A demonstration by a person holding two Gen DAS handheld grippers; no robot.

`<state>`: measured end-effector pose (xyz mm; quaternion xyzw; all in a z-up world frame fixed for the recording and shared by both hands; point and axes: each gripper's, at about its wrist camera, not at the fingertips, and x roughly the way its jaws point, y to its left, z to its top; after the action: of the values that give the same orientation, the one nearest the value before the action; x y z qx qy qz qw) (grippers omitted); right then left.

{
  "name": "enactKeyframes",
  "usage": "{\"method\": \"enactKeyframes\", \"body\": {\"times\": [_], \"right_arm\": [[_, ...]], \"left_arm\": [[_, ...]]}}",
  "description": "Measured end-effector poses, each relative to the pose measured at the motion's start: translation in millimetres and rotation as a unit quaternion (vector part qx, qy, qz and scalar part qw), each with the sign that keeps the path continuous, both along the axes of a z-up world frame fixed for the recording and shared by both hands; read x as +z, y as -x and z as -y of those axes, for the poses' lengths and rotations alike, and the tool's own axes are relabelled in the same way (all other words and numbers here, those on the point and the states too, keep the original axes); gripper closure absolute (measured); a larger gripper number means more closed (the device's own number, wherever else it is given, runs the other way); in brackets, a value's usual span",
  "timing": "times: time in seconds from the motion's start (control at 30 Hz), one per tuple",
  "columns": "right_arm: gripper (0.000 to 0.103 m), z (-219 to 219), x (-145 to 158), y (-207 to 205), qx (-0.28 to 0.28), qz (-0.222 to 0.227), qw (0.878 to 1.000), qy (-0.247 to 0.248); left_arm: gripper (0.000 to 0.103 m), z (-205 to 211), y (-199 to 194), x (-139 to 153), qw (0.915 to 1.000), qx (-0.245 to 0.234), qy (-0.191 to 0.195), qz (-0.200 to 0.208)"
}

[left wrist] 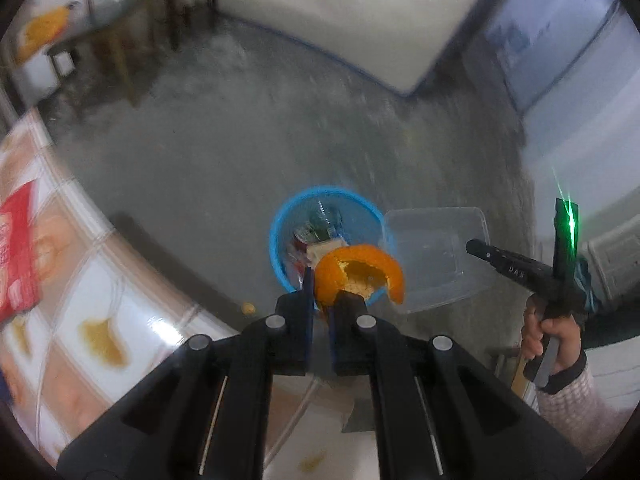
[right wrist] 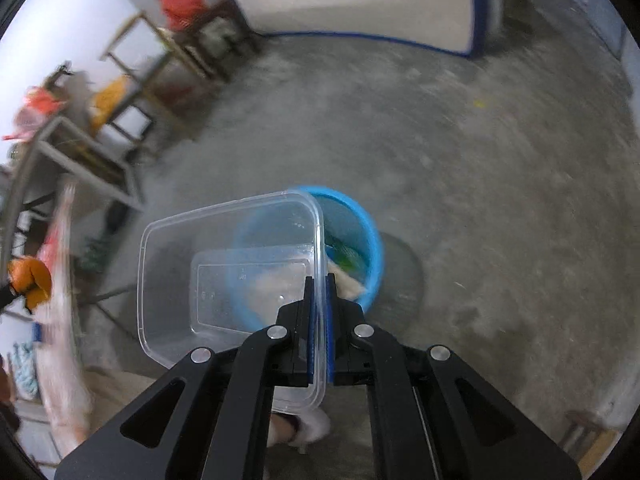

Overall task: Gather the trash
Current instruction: 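Carry the orange peel and clear box toward the blue wastebasket with both tools, then open the left tool to drop the peel while the right tool opens to drop the box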

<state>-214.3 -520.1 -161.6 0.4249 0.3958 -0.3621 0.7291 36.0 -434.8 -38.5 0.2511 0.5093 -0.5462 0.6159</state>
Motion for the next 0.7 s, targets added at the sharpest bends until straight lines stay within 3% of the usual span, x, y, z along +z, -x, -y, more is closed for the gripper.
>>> {"method": "enactKeyframes", "body": {"times": [0.27, 0.4, 0.43, 0.5, 0.53, 0.6, 0.7], "right_arm": [[0.099, 20.2, -73.0, -11.6, 0.001, -0.068, 0.997, -0.021], [0.099, 30.6, -101.8, -31.5, 0.024, -0.087, 0.996, -0.027], [0.098, 32.3, -107.7, -37.7, 0.031, -0.089, 0.995, -0.03], [0.097, 38.6, -124.5, -53.6, 0.044, -0.092, 0.994, -0.037], [0.096, 41.1, -134.0, -61.5, 0.049, -0.093, 0.994, -0.038], [0.091, 45.8, -161.4, -76.3, 0.064, -0.094, 0.993, -0.045], [0.073, 48.1, -197.7, -93.1, 0.08, -0.115, 0.988, -0.067]], "left_arm": [[0.098, 100.5, 17.5, -98.6, 0.9897, -0.04, -0.137, 0.016], [0.098, 133.8, 16.7, -134.4, 0.9849, -0.039, -0.167, 0.02], [0.094, 139.6, 14.7, -139.3, 0.9846, -0.039, -0.169, 0.025], [0.071, 150.0, 12.7, -149.0, 0.9851, -0.034, -0.164, 0.039], [0.05, 152.0, 12.6, -151.4, 0.9856, -0.029, -0.16, 0.049], [0.045, 152.1, 12.8, -153.4, 0.9865, -0.017, -0.153, 0.057], [0.041, 146.9, 10.7, -155.7, 0.9854, -0.013, -0.164, 0.043]]}}
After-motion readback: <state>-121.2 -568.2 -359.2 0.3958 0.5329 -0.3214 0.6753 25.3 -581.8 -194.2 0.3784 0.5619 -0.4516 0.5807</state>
